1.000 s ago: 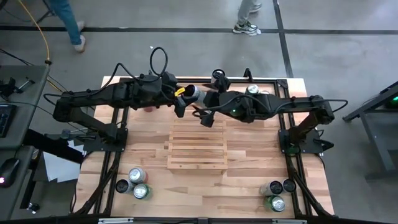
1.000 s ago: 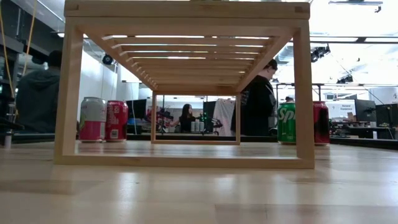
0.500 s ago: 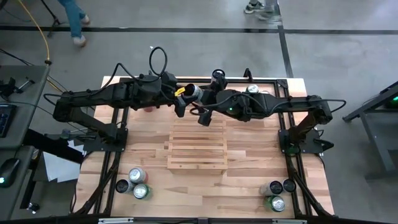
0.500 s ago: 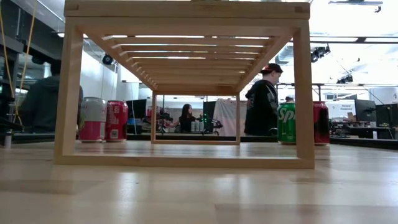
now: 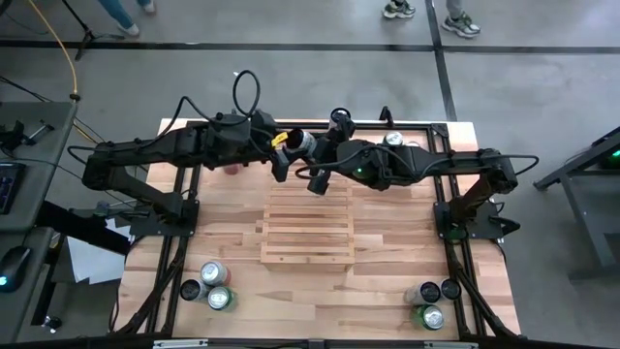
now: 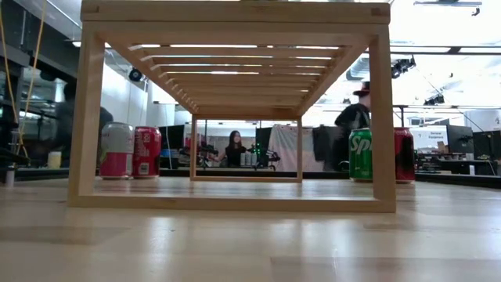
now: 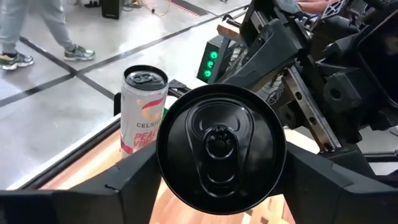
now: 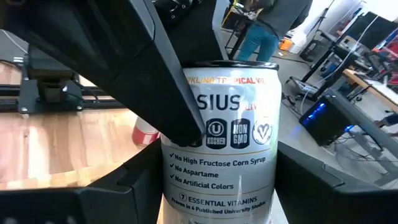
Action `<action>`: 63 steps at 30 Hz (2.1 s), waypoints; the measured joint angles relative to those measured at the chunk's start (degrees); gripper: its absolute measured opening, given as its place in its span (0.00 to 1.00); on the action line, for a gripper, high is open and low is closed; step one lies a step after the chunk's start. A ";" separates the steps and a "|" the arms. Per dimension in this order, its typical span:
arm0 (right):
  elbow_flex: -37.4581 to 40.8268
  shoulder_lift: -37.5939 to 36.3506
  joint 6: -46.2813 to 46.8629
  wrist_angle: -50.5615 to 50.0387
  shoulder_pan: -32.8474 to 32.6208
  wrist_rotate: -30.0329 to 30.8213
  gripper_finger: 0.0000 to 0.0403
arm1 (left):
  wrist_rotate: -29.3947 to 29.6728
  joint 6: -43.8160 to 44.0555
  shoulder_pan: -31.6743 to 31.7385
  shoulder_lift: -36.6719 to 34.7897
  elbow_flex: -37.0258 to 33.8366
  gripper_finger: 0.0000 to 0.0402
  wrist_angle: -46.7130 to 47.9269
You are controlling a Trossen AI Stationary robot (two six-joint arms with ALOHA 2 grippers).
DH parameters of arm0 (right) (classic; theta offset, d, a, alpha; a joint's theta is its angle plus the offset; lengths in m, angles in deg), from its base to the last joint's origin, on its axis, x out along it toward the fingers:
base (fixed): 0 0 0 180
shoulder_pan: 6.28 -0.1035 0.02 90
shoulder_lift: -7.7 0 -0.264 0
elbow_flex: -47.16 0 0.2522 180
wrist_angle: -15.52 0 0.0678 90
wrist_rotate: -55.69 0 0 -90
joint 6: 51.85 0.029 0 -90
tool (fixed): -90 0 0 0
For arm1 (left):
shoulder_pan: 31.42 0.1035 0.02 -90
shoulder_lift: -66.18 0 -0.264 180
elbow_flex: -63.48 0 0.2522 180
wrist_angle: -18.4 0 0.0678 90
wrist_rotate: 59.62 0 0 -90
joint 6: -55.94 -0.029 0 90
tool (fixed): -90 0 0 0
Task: Place canned beverage on shelf
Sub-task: Put the white pink soda can on the shelf
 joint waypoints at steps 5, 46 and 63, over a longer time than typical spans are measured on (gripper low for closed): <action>0.00 -0.15 -0.87 -0.39 -0.11 -0.57 0.58 | -1.89 -3.32 -0.10 -2.32 0.00 0.77 0.26; 68.49 -34.53 13.35 69.72 3.26 -16.60 0.58 | 7.90 -4.97 -0.07 -31.32 -30.67 0.83 -33.90; 67.52 -28.98 10.96 71.58 15.98 -32.04 0.58 | 7.92 -4.06 -0.07 -31.23 -30.67 0.83 -36.42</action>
